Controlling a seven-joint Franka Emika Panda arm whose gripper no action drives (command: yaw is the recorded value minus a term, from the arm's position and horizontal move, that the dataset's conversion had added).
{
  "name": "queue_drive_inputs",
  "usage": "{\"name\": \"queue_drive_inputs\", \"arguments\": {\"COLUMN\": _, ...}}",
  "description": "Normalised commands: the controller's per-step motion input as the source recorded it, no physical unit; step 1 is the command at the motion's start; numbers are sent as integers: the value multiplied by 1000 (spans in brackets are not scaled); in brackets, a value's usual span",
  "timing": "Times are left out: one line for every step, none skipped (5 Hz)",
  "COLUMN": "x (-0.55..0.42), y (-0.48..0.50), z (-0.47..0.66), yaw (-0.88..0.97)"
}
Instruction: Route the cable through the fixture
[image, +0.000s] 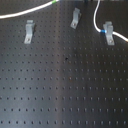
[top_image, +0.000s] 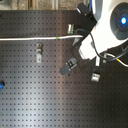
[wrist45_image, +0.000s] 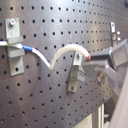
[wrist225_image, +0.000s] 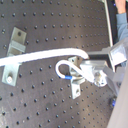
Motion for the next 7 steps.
{"name": "queue_drive_inputs", "arguments": {"x": -341, "y": 102, "z": 673, "yaw": 20}}
{"name": "queue_drive_inputs", "arguments": {"x": -307, "y": 152, "z": 614, "yaw": 0}}
{"name": "queue_drive_inputs", "arguments": {"x": -383, "y": 152, "z": 411, "yaw": 103}}
{"name": "queue_drive_inputs", "arguments": {"x": -464, "y": 199, "z": 193, "yaw": 311}}
{"name": "queue_drive_inputs", "arguments": {"x": -377, "y": 347, "z": 266, "yaw": 166}}
{"name": "queue_drive_inputs", "arguments": {"x": 37, "y": 75, "z": 392, "yaw": -326}}
{"name": "queue_drive_inputs", "arguments": {"x": 47, "y": 33, "z": 382, "yaw": -588}}
